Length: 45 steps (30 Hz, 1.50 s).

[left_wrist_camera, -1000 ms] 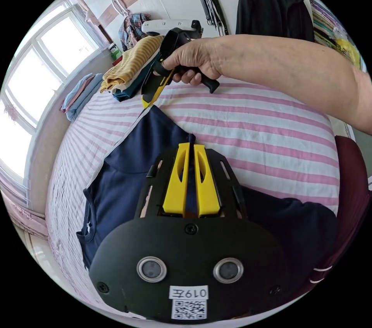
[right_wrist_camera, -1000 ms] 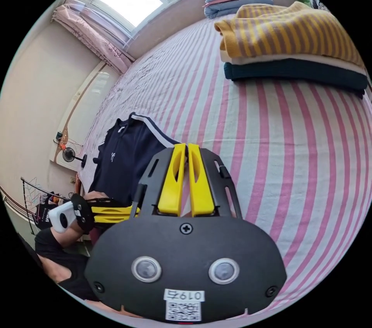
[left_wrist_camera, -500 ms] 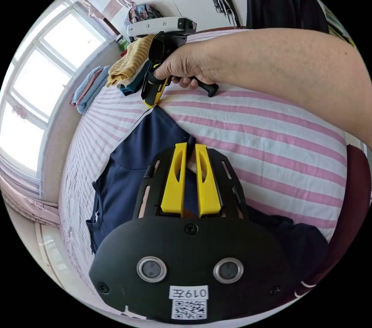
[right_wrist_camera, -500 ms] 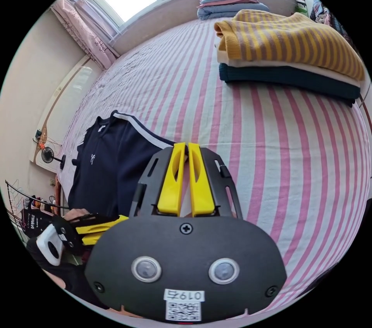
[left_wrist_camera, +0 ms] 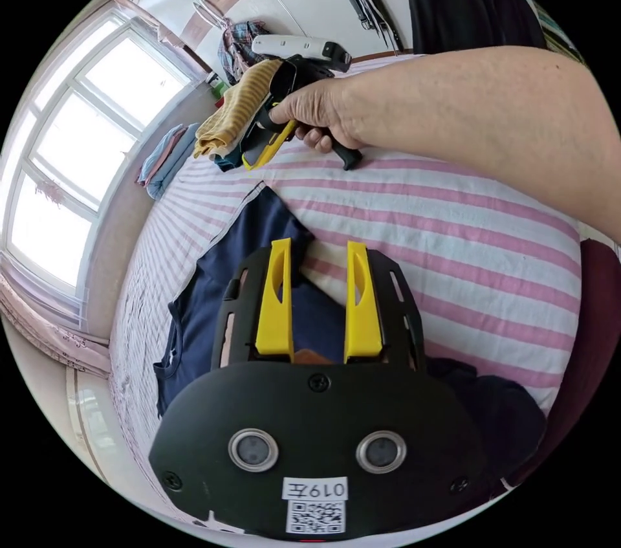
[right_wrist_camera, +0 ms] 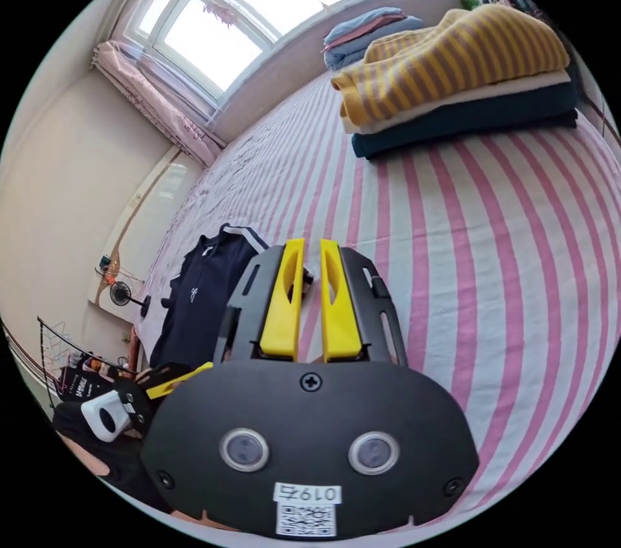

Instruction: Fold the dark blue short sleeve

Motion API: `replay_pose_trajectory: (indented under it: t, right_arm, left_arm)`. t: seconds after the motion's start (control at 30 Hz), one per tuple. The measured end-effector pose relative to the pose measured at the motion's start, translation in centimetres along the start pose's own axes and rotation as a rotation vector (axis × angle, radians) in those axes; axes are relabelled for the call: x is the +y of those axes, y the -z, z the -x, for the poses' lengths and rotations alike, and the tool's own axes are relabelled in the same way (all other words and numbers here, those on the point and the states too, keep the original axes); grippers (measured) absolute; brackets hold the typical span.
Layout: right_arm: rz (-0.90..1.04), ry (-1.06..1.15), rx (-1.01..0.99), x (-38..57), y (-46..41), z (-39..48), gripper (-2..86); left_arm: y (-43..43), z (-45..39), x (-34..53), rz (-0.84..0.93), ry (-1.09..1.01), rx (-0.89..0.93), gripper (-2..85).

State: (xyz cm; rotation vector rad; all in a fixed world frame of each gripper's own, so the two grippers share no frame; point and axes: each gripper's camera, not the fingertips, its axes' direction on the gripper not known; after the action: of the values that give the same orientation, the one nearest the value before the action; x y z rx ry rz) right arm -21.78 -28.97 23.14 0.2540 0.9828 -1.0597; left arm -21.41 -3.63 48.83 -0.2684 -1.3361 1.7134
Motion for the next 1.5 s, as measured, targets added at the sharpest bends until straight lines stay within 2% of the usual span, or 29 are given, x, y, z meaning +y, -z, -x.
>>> replay_pose_trajectory:
  t: [0.17, 0.33, 0.4, 0.53, 0.67, 0.73, 0.83, 1.0, 1.13, 1.5]
  right_arm:
    - [-0.048, 0.168, 0.023, 1.7, -0.1, 2.5, -0.5]
    - [0.208, 0.137, 0.053, 2.9, -6.2, 1.1, -0.9]
    - [0.158, 0.144, 0.046, 3.6, -6.0, 0.9, -1.0]
    - [0.044, 0.267, -0.049, 4.2, -5.1, 4.1, -0.9]
    - [0.094, 0.437, -0.145, 3.9, -8.0, 10.4, -0.9]
    - [0.155, 0.527, -0.189, 3.8, -11.9, 15.2, -0.6]
    - [0.233, 0.608, -0.178, 3.8, -18.6, 20.5, 0.4]
    - [0.410, 0.600, -0.091, 3.0, -30.4, 25.0, 2.5]
    - [0.518, 0.538, -0.040, 1.6, -38.2, 25.3, 4.7]
    - [0.520, 0.501, 0.023, -0.5, -46.9, 24.0, 2.1]
  left_arm:
    - [3.9, 2.2, -1.4, -0.063, 0.086, 0.063, 12.3]
    - [7.3, 4.3, -1.3, -0.065, 0.144, 0.104, 12.0]
    - [9.2, 6.1, 0.2, -0.050, 0.202, 0.087, 11.6]
    - [14.2, 13.8, 8.9, 0.012, 0.504, 0.077, 9.7]
    - [19.7, 22.0, 21.0, 0.010, 0.889, 0.104, 7.8]
    - [21.9, 24.2, 24.5, 0.016, 0.964, 0.067, 7.4]
    - [23.8, 27.2, 27.4, 0.063, 1.023, -0.004, 7.2]
    - [25.5, 30.1, 28.8, 0.043, 1.099, 0.045, 7.5]
    - [27.5, 31.9, 28.7, 0.033, 1.171, 0.116, 7.5]
    - [32.3, 35.5, 28.7, 0.006, 1.313, 0.192, 6.9]
